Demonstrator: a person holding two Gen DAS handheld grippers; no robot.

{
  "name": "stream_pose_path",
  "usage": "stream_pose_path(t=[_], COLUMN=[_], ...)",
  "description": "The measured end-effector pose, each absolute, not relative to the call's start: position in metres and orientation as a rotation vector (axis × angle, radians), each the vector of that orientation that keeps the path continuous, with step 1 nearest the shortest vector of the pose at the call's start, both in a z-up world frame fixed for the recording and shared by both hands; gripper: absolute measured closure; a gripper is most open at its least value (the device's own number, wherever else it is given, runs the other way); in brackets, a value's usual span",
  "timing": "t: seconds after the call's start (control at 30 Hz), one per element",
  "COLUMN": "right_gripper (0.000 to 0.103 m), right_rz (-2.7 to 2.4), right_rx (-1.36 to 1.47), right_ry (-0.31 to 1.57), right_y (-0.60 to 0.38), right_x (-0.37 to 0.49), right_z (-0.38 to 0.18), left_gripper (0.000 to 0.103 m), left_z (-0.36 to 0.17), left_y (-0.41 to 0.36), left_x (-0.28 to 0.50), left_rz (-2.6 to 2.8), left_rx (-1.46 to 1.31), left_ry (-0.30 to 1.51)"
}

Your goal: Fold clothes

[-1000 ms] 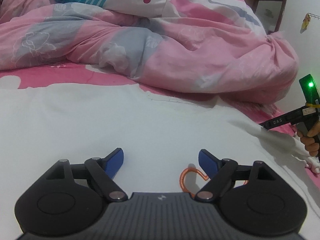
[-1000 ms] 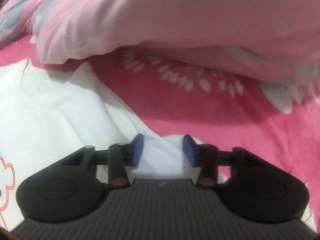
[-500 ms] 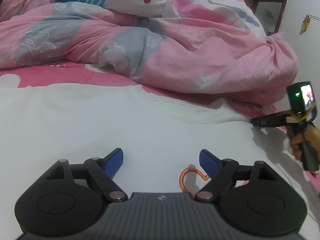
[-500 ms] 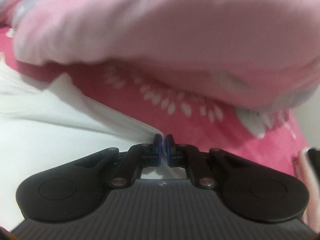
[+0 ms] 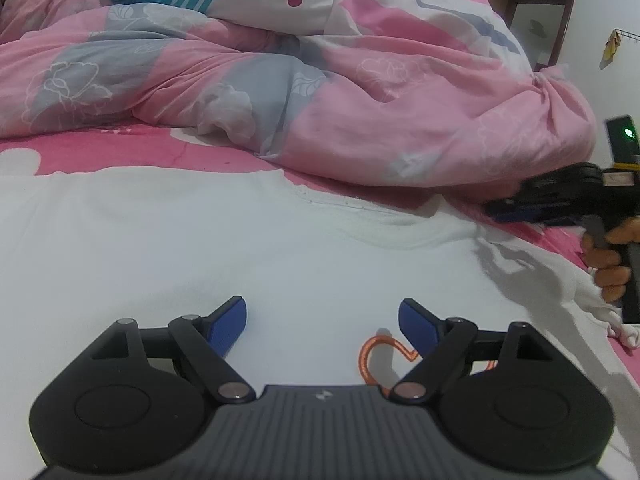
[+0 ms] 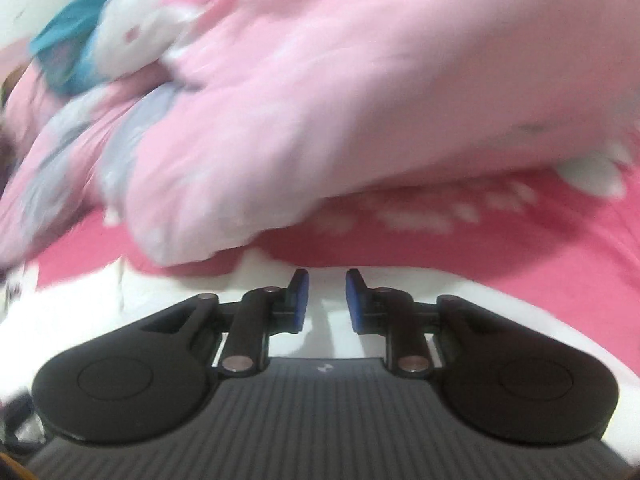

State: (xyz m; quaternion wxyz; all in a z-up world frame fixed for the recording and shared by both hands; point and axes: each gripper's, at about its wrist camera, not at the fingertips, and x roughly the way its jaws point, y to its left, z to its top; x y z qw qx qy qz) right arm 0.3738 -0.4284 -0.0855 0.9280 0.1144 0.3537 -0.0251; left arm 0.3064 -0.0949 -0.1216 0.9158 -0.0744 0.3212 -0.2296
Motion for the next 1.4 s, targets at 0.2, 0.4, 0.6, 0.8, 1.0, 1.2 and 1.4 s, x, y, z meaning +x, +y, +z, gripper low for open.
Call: stream_pose_path(t=[0.2, 0.4, 0.6, 0.8, 1.0, 1.2, 1.4], right_gripper=[0.076, 0.076, 0.059, 0.056, 0.087, 0.1, 0.1], right_rz=[-0.074, 0.033, 0.097, 0.181, 0.201, 0.127, 0.053], right_rx=[-0.074, -0.135, -0.15, -0.18, -0.163, -0.279, -0.243], right_ry=[0.714, 0.78, 0.782, 0.831, 0.82, 0.684, 0.655], right_y=[-0.406, -0.41, -0.41, -0.406, -0.404, -0.382, -0.381], right_x=[0.404, 0.404, 0.416, 0.43, 0.421, 0.408, 0.422], right_z=[-0.096, -0.106, -0.107, -0.114, -0.116, -0.118, -0.133], left_gripper=[0.019, 0.019, 0.019, 0.019, 0.019, 0.019, 0.019], left_z=[-0.122, -0.122, -0.121, -0.121, -0.121, -0.121, -0.122], left_y=[-0.094, -0.094, -0.094, -0.093, -0.094, -0.093, -0.092], left_x=[0.307, 0.307, 0.307, 0.307, 0.307, 0.307, 0.307], left_rz=[-0.475, -0.474, -0.475, -0.476, -0.477, -0.478, -0.481], left_rx=[-0.161, -0.159, -0.161, -0.163, -0.165, -0.167, -0.174], left_ry=[0.662, 0.662, 0.662, 0.663, 0.663, 0.663, 0.661])
